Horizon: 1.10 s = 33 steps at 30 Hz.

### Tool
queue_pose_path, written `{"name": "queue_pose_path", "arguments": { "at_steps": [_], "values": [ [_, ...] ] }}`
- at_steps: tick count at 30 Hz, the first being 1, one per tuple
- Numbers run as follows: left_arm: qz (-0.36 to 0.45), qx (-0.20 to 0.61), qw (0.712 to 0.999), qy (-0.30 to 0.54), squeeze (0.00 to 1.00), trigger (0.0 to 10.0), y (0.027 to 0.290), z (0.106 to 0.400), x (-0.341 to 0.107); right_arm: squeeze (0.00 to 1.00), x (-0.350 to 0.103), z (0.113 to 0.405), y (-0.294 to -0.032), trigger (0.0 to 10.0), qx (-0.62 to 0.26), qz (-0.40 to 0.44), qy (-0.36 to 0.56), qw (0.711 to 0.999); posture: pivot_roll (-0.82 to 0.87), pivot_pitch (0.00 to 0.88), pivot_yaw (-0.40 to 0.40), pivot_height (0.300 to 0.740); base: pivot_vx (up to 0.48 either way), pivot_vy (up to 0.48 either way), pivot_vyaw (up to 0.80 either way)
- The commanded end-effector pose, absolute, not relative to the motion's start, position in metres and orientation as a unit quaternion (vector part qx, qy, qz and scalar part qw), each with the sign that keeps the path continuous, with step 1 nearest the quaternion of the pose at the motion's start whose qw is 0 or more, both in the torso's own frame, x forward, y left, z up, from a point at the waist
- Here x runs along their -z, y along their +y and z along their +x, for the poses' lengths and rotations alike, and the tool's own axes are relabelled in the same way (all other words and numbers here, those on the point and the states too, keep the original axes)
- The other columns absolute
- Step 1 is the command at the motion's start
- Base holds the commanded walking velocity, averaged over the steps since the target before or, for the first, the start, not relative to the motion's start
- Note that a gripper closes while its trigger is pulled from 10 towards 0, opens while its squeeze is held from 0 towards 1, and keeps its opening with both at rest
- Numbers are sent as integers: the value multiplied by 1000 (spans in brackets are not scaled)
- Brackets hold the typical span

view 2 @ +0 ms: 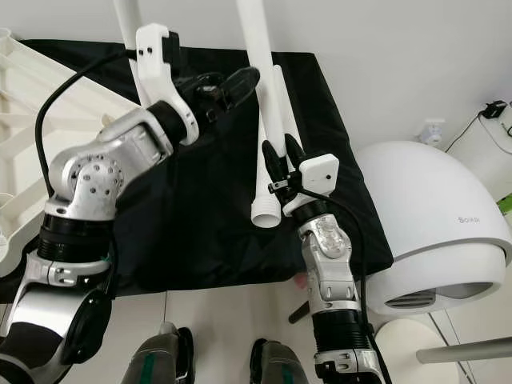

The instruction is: Building children table

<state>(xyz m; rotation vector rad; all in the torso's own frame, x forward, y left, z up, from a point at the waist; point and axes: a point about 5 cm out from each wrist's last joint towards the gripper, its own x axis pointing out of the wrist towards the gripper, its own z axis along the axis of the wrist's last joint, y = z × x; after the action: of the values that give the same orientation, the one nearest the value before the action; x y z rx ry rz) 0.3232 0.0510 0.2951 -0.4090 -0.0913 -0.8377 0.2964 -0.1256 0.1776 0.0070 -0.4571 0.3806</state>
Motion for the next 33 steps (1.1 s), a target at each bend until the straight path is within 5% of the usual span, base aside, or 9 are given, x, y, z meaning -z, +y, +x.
{"name": "queue_pose_path", "arguments": {
  "at_steps": [1, 33],
  "values": [
    [-182, 578, 793, -64, 0, 10000, 34, 305, -299, 0, -183, 294, -122, 10000, -188, -1, -243, 952, 26, 88, -8, 740, 0, 0, 0],
    [-189, 533, 824, 10, 0, 10000, 6, 312, -270, 0, -196, 292, -112, 10000, -193, 3, -269, 943, 19, 65, 3, 740, 0, 0, 0]
  ]
}}
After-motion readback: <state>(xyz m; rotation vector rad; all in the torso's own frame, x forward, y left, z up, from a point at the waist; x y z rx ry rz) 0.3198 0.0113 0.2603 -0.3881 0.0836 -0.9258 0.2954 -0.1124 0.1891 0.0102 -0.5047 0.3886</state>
